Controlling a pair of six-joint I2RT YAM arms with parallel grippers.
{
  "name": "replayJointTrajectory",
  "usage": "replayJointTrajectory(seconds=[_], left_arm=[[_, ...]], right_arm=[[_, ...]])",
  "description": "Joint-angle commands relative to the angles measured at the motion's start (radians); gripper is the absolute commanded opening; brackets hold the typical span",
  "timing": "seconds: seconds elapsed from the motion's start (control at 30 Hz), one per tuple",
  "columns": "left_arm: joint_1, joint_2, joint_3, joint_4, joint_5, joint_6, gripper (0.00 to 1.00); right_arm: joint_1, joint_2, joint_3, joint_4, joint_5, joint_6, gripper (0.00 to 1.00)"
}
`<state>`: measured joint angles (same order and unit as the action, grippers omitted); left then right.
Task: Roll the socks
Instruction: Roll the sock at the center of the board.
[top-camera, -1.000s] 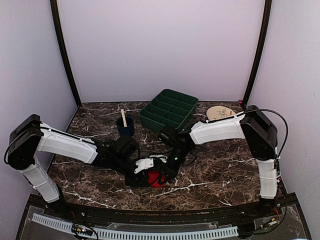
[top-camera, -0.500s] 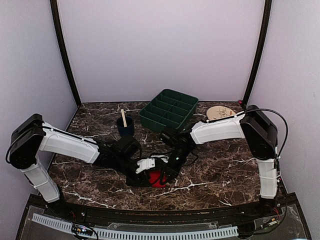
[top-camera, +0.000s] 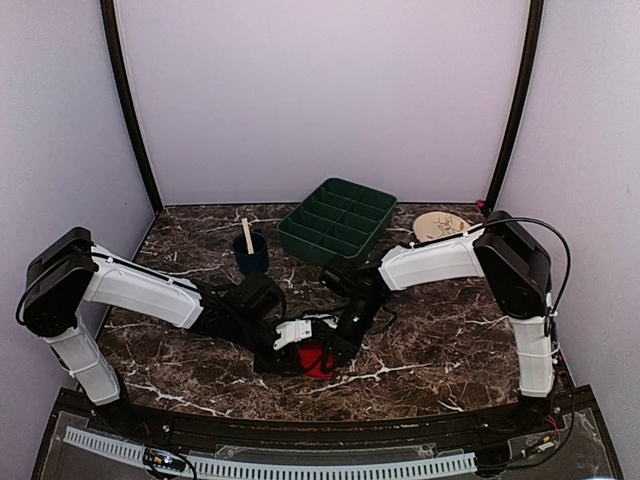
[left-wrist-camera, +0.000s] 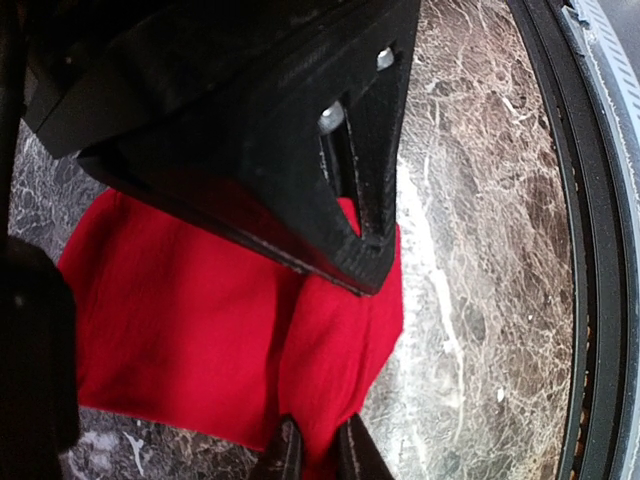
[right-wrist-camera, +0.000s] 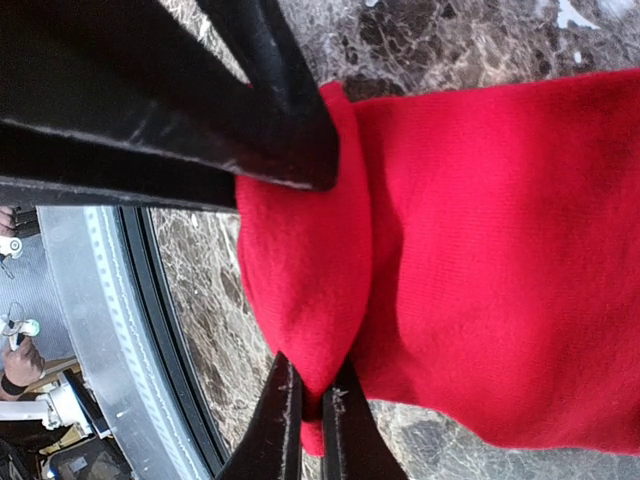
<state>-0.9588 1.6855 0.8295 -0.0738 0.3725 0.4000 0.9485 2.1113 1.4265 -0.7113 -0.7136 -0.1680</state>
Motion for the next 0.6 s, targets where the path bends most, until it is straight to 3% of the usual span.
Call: replayJointTrajectory(seconds=[0.0, 0.17, 0.33, 0.57], left_arm=[[-0.011, 0.019, -0.004, -0.026, -0.021, 0.013, 0.11], [-0.011, 0.022, 0.003, -0.054, -0.001, 0.025, 0.06], [-0.009, 0.033, 0.019, -0.089, 0.013, 0.028, 0.05], [-0.006, 0.05, 0.035, -0.111, 0.035, 0.024, 0.04]], right_arm=[[-0.006, 0.006, 0.006, 0.014, -0.053, 0.004, 0.0], [-0.018, 0.008, 0.007, 0.017, -0.051, 0.013, 0.01], [-0.032, 0.002, -0.011, 0.032, -0.041, 0.027, 0.21], [-0.06, -0.045, -0.09, 0.11, -0.043, 0.078, 0.29]])
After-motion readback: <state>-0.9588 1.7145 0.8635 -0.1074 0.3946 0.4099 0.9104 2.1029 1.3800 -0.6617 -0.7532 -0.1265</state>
